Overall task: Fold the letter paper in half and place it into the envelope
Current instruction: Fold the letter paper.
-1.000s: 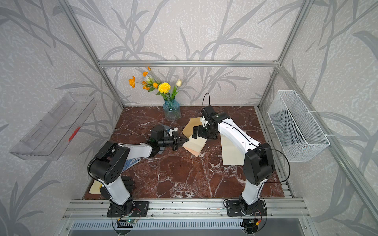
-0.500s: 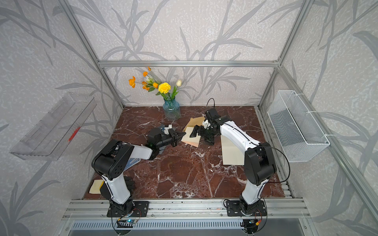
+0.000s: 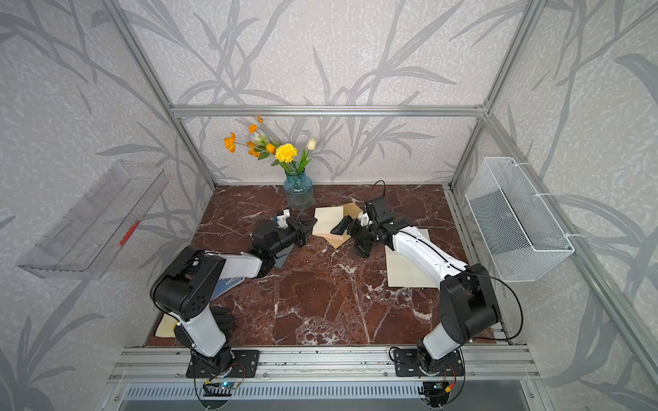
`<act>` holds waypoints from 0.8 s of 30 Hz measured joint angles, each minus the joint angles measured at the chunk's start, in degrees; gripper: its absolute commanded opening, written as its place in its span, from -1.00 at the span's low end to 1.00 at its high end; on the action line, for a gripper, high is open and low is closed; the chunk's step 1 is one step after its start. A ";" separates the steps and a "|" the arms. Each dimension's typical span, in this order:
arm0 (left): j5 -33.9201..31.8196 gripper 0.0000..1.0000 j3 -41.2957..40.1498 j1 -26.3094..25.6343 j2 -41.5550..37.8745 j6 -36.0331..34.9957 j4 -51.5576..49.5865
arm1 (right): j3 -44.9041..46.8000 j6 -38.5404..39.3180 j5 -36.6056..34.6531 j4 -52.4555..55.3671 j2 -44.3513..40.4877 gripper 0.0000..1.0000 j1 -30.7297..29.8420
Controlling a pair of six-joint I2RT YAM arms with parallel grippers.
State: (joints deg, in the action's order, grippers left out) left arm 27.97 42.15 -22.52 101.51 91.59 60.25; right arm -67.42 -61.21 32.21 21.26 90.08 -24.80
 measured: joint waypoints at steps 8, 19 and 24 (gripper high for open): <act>-4.07 -1.00 0.00 -1.44 -0.20 0.72 1.33 | 0.28 -5.81 -0.90 -10.34 -0.04 0.92 -0.31; -7.61 -1.00 0.00 -3.04 -6.27 -2.97 -1.62 | 0.28 -11.87 -2.40 -18.16 2.56 0.29 -2.49; -8.96 -1.00 0.00 -3.04 -7.30 -4.39 -2.69 | 0.31 -14.01 -2.97 -19.98 2.71 0.08 -3.10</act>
State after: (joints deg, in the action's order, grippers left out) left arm 19.00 42.15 -25.56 94.21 87.20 57.56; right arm -67.11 -75.22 29.23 1.28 92.79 -27.90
